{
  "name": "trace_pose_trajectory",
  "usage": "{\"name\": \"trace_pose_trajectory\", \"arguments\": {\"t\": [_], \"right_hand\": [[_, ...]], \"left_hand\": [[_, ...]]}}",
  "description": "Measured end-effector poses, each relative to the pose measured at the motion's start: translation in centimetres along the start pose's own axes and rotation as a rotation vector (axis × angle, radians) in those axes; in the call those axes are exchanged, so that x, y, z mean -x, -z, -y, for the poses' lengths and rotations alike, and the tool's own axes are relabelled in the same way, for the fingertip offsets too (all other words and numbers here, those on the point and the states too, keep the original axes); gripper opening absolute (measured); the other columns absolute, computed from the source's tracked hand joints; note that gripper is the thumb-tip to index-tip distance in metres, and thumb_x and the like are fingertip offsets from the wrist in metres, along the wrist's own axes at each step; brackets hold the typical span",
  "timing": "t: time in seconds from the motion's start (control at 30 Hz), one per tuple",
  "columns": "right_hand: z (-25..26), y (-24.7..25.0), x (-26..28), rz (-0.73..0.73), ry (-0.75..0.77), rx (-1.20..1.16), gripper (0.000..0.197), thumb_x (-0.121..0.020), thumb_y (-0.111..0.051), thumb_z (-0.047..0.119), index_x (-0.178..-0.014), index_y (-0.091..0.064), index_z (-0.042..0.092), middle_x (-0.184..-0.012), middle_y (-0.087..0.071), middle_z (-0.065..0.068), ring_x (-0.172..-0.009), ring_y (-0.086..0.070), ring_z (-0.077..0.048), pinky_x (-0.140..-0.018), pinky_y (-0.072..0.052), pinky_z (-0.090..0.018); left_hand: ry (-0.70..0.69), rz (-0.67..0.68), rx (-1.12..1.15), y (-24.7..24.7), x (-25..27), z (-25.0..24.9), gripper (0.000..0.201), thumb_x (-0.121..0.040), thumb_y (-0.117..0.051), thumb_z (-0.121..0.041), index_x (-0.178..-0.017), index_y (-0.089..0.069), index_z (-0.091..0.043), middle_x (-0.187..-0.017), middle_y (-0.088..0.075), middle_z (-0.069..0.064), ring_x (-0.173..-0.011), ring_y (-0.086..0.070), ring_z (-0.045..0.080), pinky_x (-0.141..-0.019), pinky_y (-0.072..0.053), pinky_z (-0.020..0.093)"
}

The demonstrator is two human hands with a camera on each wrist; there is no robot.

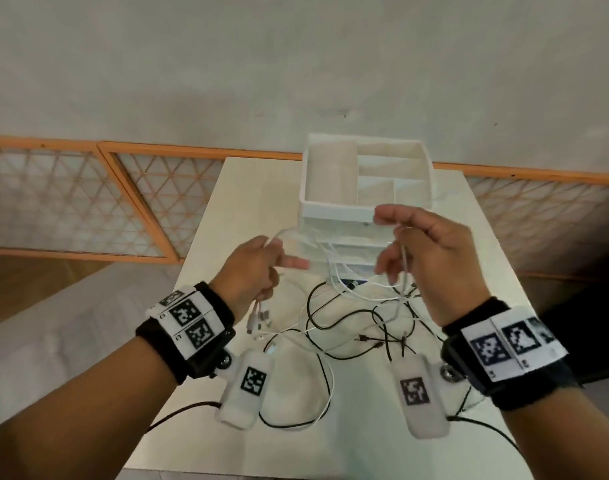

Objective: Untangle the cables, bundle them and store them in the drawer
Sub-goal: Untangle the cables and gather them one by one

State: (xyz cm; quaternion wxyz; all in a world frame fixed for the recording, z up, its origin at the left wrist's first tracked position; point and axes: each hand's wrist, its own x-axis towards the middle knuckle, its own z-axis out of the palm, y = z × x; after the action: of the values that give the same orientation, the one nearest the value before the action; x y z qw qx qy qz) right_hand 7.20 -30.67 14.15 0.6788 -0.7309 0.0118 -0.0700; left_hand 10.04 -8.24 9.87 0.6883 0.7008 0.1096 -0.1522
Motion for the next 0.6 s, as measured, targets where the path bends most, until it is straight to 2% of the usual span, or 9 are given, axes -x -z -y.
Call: {"name": "trace_pose_trajectory", "arguments": {"t": [0.1, 0.2, 0.3, 0.33, 0.4, 0.47, 0.5, 0.53, 0.6], "right_hand": [[-0.2, -2.2, -0.2, 0.013, -0.041, -0.256, 0.048, -0.095, -0.031, -0.013, -0.131, -0.057, 0.004, -0.124, -0.063, -0.012, -0.076, -0.073, -0.037, -0.072, -0.061, -0.040], [0.0, -1.7, -1.5, -0.145, 0.008, -0.376, 0.053, -0.094, -0.028, -0.016, -0.138, -0.050, 0.003, -0.135, -0.054, -0.016, -0.094, -0.072, -0.039, -0.081, -0.060, -0.039], [0.0, 1.4, -3.3, -0.340, 0.042, -0.366, 0.054, -0.095, -0.027, -0.015, -0.143, -0.043, 0.004, -0.141, -0.047, -0.012, -0.095, -0.072, -0.032, -0.084, -0.060, -0.037], [-0.7, 3.0, -4.3, -0.398, 0.033, -0.301, 0.056, -0.094, -0.029, -0.014, -0.145, -0.041, 0.008, -0.142, -0.046, -0.008, -0.094, -0.072, -0.028, -0.084, -0.060, -0.037], [-2.7, 6.3, -6.5, -0.427, -0.037, -0.037, 0.065, -0.093, -0.038, -0.010, -0.150, -0.037, 0.021, -0.144, -0.045, 0.002, -0.097, -0.073, -0.022, -0.086, -0.059, -0.036], [-3.8, 8.4, -7.3, -0.221, -0.158, 0.507, 0.073, -0.088, -0.051, -0.002, -0.150, -0.034, 0.033, -0.143, -0.049, 0.007, -0.110, -0.066, -0.021, -0.089, -0.053, -0.030], [-4.1, 8.7, -7.0, -0.114, -0.227, 0.738, 0.073, -0.087, -0.052, 0.002, -0.149, -0.035, 0.036, -0.136, -0.053, 0.009, -0.111, -0.062, -0.018, -0.089, -0.048, -0.026], [-4.2, 8.4, -6.3, -0.072, -0.249, 0.880, 0.071, -0.087, -0.051, 0.004, -0.148, -0.036, 0.037, -0.124, -0.058, 0.009, -0.104, -0.060, -0.015, -0.089, -0.046, -0.023], [-4.0, 6.2, -3.8, -0.014, -0.114, 0.840, 0.064, -0.086, -0.056, 0.006, -0.141, -0.048, 0.039, -0.100, -0.067, 0.008, -0.076, -0.061, -0.008, -0.079, -0.053, -0.023]], "left_hand": [[-0.053, 0.193, 0.014, -3.4, 1.0, -1.4, 0.015, -0.100, -0.042, -0.018, -0.086, -0.044, -0.013, -0.105, -0.075, 0.016, -0.040, -0.028, 0.013, -0.036, -0.022, 0.018], [0.055, 0.415, -0.110, -6.3, 2.5, 1.3, 0.016, -0.101, -0.041, -0.019, -0.087, -0.040, -0.012, -0.087, -0.075, 0.012, -0.039, -0.028, 0.013, -0.038, -0.018, 0.020], [0.075, 0.376, -0.519, -4.8, 2.0, 5.5, 0.024, -0.102, -0.041, -0.025, -0.081, -0.039, -0.014, -0.073, -0.067, 0.006, -0.041, -0.035, 0.010, -0.044, -0.027, 0.026], [0.058, 0.303, -0.682, -3.4, 1.1, 6.6, 0.026, -0.101, -0.041, -0.026, -0.077, -0.042, -0.017, -0.075, -0.066, 0.006, -0.046, -0.043, 0.009, -0.049, -0.032, 0.026], [0.101, 0.150, -0.815, -0.9, -0.1, 7.6, 0.026, -0.100, -0.041, -0.025, -0.075, -0.044, -0.019, -0.080, -0.062, 0.010, -0.063, -0.054, 0.020, -0.058, -0.038, 0.029], [0.108, 0.054, -0.789, 0.3, -0.9, 6.9, 0.023, -0.099, -0.042, -0.022, -0.078, -0.047, -0.015, -0.078, -0.057, 0.010, -0.068, -0.052, 0.026, -0.061, -0.039, 0.029], [0.096, 0.029, -0.713, 0.3, -1.1, 5.9, 0.021, -0.099, -0.042, -0.020, -0.080, -0.049, -0.013, -0.073, -0.056, 0.008, -0.060, -0.049, 0.024, -0.055, -0.038, 0.028], [0.084, 0.022, -0.603, 0.1, -1.2, 4.6, 0.020, -0.099, -0.043, -0.016, -0.080, -0.051, -0.012, -0.067, -0.055, 0.006, -0.051, -0.044, 0.019, -0.047, -0.033, 0.024], [0.047, 0.063, -0.379, -1.1, -1.0, 1.4, 0.022, -0.100, -0.042, -0.014, -0.080, -0.052, -0.012, -0.061, -0.056, 0.004, -0.042, -0.035, 0.011, -0.041, -0.024, 0.020]]}}
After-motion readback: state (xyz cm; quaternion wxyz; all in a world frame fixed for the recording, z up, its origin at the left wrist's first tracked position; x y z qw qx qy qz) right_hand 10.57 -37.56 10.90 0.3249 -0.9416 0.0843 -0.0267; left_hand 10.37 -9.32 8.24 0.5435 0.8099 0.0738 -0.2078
